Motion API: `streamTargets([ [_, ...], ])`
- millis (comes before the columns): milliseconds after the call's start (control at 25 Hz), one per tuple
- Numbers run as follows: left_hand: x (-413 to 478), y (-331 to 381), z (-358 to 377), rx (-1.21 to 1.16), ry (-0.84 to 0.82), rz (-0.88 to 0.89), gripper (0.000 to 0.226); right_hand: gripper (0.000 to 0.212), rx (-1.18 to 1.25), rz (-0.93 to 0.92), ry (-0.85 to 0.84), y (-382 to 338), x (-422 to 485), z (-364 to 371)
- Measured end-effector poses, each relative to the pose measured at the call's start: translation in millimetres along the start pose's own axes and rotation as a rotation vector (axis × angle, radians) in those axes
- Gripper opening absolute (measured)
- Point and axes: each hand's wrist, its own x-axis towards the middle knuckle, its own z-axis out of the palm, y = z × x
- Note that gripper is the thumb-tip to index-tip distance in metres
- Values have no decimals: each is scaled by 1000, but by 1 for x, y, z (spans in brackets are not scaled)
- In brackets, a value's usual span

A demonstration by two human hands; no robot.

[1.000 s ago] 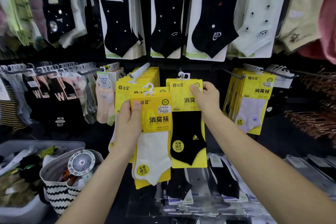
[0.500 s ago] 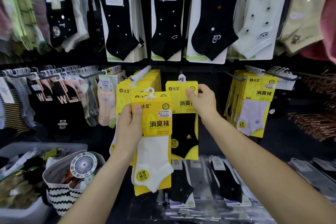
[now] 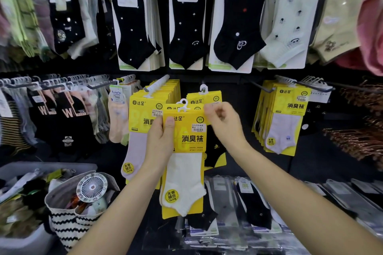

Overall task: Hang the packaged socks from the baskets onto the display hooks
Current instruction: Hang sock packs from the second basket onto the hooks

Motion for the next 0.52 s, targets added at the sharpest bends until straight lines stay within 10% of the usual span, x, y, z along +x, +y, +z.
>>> streamTargets([
  [520, 0, -5, 16, 17, -60, 18, 24, 20, -3, 18, -9, -4, -4, -11],
])
